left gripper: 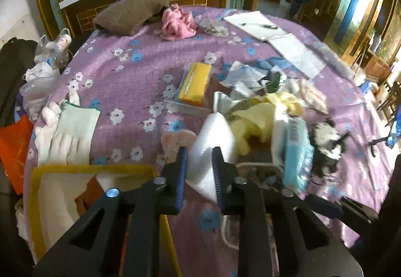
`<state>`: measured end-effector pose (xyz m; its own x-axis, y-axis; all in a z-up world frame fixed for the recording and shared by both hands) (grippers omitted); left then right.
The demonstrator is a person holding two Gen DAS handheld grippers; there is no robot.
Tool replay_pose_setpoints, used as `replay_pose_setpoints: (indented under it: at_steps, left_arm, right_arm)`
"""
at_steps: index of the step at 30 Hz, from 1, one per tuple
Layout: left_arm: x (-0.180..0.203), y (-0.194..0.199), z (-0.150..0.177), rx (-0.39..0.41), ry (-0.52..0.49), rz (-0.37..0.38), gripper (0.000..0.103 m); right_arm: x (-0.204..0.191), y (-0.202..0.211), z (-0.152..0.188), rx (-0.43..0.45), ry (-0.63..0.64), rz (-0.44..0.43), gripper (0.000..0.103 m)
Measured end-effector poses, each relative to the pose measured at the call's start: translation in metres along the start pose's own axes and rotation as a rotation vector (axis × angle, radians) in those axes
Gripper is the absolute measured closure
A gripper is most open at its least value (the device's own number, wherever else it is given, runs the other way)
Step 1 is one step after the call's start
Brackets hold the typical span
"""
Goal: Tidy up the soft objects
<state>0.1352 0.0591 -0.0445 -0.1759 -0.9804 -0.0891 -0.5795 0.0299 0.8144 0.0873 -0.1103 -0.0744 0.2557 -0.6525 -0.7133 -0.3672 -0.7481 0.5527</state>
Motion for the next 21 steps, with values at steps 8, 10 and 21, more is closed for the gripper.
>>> replay_pose_setpoints:
  at_steps: [8,10,21]
  left_arm:
    - [-0.023,0.072,0.04,0.146,0.169,0.063,0.089]
    - [-0.024,0.093,0.054,0.202,0.217,0.135,0.089]
    - [-0.036,0.141,0.099,0.293,0.305,0.149,0.089]
  right_arm:
    - [-0.012,0.011,-0.006,0.069,0.037,0.032,0.049]
    - [-0.019,0.008,-0.009,0.055,0.026,0.06,0.048]
    - [-0.012,-0.024,-0.03,0.092,-0.14,0.362,0.048]
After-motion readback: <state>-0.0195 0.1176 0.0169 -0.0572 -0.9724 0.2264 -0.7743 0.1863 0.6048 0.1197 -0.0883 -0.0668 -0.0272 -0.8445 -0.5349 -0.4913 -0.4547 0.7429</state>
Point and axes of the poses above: each gripper's, at about its wrist camera, not at the fingertips, and y roughly against the way its jaws point, x to its right, z to its underside, the point moved 4 cm from there along -y, roughly the way its jaws point, and after that the axes turned 15 degrees about -y, right-handed, at the moved point
